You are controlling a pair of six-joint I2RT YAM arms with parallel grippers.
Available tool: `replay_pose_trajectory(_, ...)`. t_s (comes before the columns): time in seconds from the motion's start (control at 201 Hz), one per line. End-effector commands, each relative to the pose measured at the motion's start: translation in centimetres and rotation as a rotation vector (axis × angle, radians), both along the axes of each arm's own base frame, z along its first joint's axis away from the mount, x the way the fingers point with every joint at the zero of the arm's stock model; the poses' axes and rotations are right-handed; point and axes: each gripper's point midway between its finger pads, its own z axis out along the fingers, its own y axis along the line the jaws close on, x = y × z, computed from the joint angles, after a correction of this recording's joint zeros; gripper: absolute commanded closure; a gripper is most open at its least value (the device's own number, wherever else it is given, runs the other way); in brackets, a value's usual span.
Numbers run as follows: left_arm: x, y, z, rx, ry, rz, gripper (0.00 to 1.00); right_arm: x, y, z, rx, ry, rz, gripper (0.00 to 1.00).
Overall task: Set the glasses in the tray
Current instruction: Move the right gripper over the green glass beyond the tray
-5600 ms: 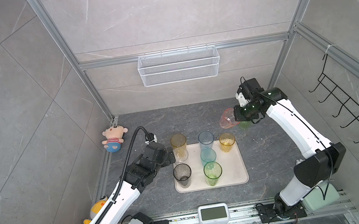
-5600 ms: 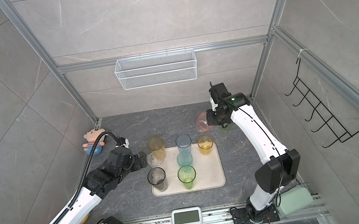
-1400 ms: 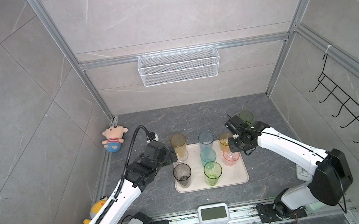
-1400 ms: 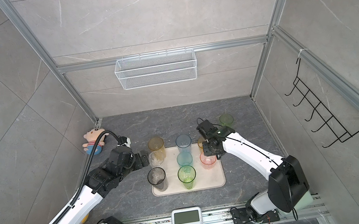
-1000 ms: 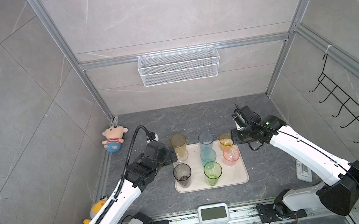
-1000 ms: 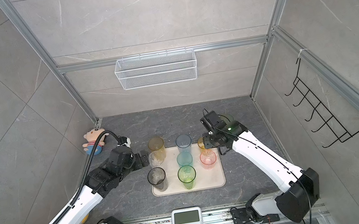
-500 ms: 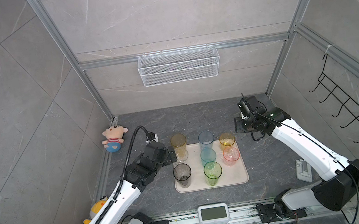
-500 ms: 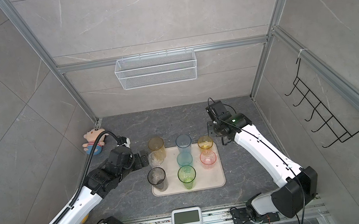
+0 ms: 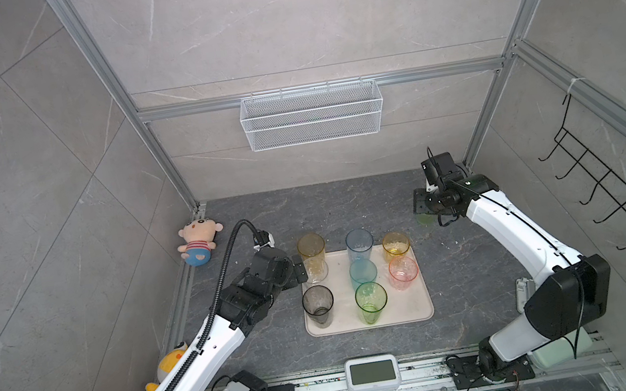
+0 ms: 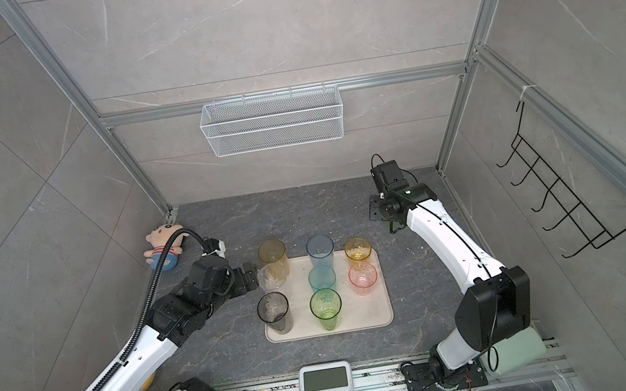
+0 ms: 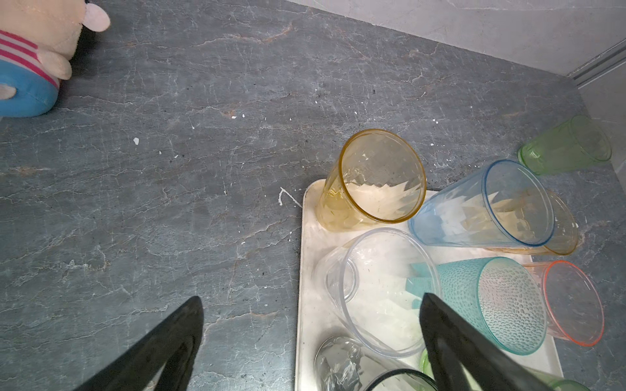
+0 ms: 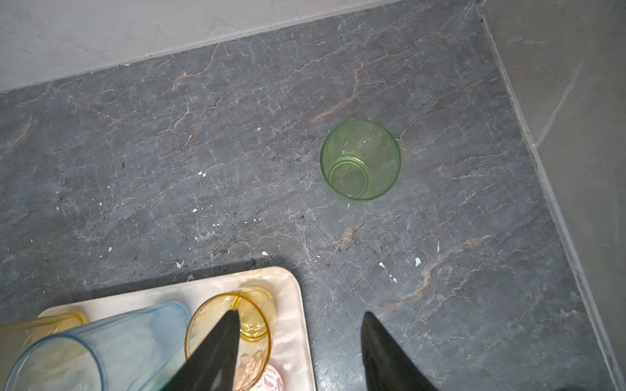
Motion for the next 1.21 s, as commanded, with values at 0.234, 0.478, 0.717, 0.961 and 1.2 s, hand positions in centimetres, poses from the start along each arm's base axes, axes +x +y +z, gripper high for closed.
replay_pose_trajectory(0.234,-0.1,0.6,0.4,0.013,-0.018,0.009,0.00,3.5,-2.7,-1.7,-0.011,-0.061,-0.074,0.40)
replay_pose_trajectory(0.478,0.1,0.5,0.4,0.015,-0.018,0.007,0.00,4.9,-4.3,-4.1,0.020,-0.044,-0.124,0.40)
replay_pose_trajectory(0.717,0.2,0.4,0.3,0.020,-0.015,0.002,0.00,6.0,-5.5,-6.2,0.038,-0.010,-0.161,0.40)
replay_pose_trajectory(0.961,0.2,0.2,0.2,0.017,-0.010,0.000,0.00,6.7,-6.8,-8.1,0.047,0.019,-0.199,0.38)
replay_pose_trajectory(1.2,0.1,0.4,0.3,0.018,-0.012,0.002,0.00,7.0,-7.8,-9.4,0.051,0.049,-0.220,0.37)
